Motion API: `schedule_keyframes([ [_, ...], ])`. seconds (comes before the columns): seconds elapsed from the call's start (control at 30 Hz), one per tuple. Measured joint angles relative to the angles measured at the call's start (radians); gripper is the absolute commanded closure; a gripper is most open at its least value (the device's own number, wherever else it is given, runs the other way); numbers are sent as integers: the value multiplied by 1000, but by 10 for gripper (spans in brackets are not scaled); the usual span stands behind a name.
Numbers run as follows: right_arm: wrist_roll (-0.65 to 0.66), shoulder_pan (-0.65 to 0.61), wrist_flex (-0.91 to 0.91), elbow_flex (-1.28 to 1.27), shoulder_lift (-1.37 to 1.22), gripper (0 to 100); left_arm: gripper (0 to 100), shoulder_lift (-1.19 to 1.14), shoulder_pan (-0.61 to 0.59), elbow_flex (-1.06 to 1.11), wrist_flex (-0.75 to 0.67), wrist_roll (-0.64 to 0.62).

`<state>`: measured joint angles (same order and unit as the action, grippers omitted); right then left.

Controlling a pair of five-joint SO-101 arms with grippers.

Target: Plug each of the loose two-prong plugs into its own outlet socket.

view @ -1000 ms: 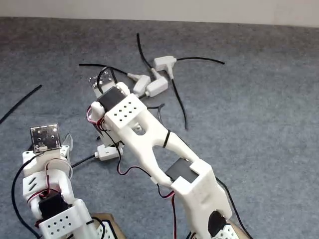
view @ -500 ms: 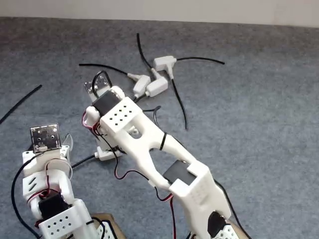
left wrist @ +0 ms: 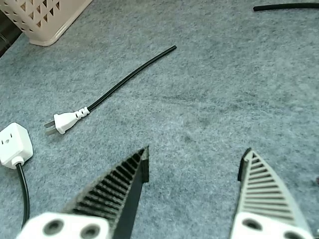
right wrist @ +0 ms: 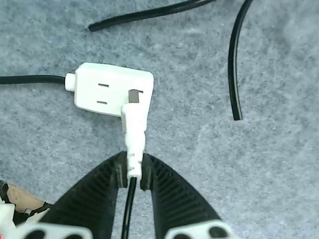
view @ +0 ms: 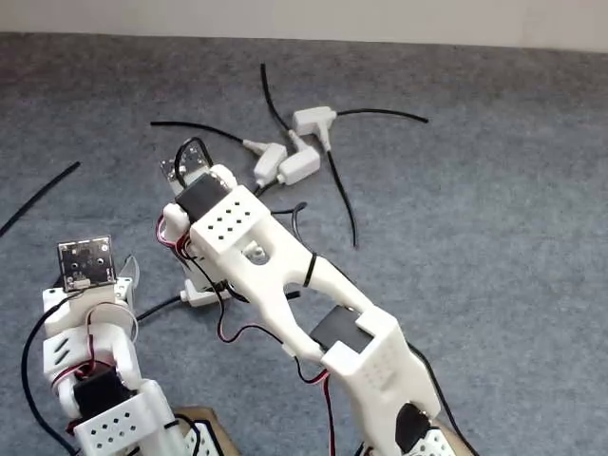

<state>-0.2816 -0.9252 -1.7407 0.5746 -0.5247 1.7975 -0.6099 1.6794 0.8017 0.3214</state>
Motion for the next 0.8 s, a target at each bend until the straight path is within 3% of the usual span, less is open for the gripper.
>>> schedule_keyframes([
  [0.8,157,-3,0,-34,0,992,712,0,0,0,0,0],
])
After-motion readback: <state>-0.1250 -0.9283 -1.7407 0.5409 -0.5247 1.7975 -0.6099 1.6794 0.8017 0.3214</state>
